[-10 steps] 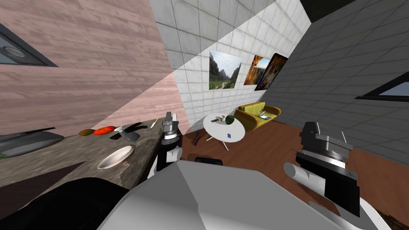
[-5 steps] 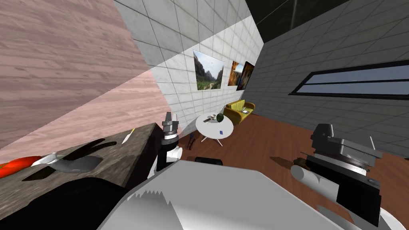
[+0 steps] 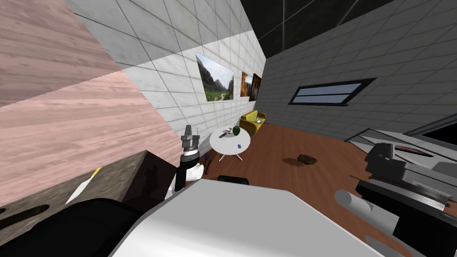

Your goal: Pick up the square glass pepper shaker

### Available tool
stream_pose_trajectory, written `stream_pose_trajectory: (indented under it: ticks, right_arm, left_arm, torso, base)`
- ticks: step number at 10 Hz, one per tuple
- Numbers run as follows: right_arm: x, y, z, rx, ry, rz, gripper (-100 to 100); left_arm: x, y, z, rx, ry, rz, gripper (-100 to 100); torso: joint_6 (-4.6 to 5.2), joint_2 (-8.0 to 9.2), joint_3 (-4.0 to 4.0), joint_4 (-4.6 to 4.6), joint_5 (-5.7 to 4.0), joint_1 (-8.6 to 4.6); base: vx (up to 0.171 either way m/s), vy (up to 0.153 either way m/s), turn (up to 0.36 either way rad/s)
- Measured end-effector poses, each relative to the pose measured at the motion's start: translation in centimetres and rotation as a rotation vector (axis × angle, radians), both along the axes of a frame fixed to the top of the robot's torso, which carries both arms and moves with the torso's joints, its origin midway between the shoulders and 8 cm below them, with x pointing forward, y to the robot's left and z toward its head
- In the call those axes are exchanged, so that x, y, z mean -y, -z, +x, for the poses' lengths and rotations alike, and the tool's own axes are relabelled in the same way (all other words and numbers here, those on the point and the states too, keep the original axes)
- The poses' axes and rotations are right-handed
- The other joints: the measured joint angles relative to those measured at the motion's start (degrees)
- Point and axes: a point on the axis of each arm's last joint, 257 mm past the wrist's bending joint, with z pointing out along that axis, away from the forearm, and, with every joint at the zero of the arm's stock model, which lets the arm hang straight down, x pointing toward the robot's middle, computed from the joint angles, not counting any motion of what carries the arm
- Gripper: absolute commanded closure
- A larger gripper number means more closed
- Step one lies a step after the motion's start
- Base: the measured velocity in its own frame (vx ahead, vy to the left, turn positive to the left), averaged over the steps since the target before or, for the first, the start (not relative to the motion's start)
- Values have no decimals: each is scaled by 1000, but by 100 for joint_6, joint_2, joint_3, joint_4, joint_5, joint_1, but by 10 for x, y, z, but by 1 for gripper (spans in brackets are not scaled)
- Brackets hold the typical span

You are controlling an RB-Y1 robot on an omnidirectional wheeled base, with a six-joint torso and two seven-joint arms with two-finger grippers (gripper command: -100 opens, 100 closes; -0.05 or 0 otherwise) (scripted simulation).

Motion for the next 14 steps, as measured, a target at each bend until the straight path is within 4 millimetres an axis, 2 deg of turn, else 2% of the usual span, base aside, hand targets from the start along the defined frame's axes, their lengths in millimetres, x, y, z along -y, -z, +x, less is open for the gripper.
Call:
stream_pose_trajectory:
  ticks: [4, 6, 8, 10, 12, 14]
  right_arm:
    - [33, -2, -29, -45, 162, -34, -100]
    - [41, -4, -38, -52, 191, -44, -100]
    - [63, -2, -58, -78, 285, -52, -100]
    - [66, -1, -64, -86, 311, -59, -100]
    - [85, 3, -87, -113, 403, -61, -100]
    - [99, 7, -99, -133, 470, -60, -100]
  left_arm:
    - [0, 0, 0, 0, 0, 0, 0]
    - [0, 0, 0, 0, 0, 0, 0]
    - [0, 0, 0, 0, 0, 0, 0]
    - [0, 0, 0, 0, 0, 0, 0]
    - [0, 0, 0, 0, 0, 0, 0]
    - [0, 0, 0, 0, 0, 0, 0]
  torso:
    - [-4, -3, -2, -1, 2, 6]
    - [-6, 5, 3, 1, 1, 0]
    - [-7, -1, -1, 0, 3, 10]
    - [-10, 5, 2, 1, 1, 1]
    - [-9, 0, 0, 0, 3, 10]
    - [-9, -1, 0, 0, 3, 14]
  base:
    - [30, 16, -421]
    - [19, 13, -433]
    - [27, 23, -411]
    - [13, 12, -383]
    - [26, 27, -426]
    - [27, 45, -461]
